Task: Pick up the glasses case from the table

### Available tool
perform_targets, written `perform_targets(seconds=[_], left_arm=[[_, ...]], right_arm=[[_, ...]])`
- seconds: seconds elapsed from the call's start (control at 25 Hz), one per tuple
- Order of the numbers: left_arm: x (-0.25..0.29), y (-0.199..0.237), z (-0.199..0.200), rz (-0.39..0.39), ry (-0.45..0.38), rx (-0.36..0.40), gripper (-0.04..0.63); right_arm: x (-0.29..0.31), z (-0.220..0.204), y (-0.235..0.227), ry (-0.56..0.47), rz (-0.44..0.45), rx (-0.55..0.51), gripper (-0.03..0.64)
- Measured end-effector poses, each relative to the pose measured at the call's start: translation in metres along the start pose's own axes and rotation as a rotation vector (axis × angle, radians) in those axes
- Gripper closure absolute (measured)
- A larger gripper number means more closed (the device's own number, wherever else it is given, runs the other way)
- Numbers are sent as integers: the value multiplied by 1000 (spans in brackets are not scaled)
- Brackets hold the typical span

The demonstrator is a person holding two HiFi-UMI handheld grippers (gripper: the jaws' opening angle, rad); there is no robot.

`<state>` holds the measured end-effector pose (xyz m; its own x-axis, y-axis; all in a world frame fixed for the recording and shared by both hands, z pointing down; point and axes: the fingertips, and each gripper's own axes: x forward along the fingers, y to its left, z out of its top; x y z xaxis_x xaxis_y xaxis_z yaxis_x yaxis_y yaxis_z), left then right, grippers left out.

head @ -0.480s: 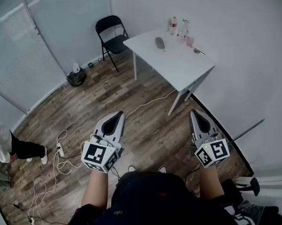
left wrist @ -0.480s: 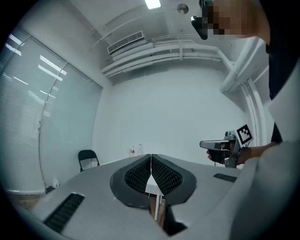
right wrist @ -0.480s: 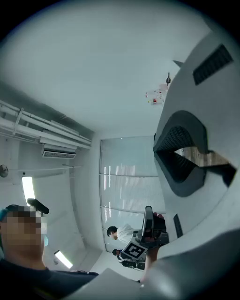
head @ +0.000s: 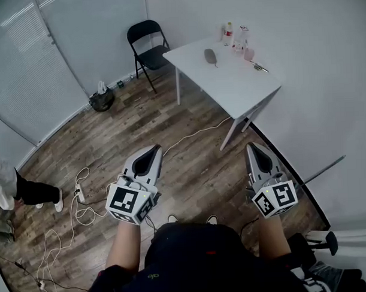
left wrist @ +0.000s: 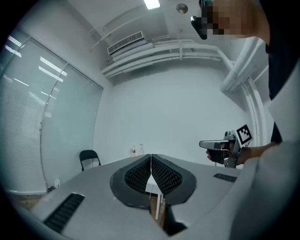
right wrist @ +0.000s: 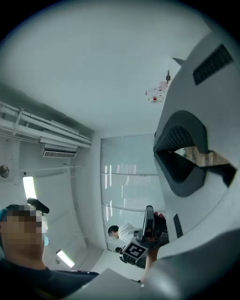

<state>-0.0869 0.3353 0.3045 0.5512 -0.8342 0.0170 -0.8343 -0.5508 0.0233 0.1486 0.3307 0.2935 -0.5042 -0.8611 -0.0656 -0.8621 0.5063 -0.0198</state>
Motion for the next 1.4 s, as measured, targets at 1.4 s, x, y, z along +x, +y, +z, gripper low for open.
perform_targets(seconds=[1.4], left_arm=[[-21, 99, -36, -25, 54, -34, 572]], right_arm=[[80, -41, 63, 63, -12, 31, 597]])
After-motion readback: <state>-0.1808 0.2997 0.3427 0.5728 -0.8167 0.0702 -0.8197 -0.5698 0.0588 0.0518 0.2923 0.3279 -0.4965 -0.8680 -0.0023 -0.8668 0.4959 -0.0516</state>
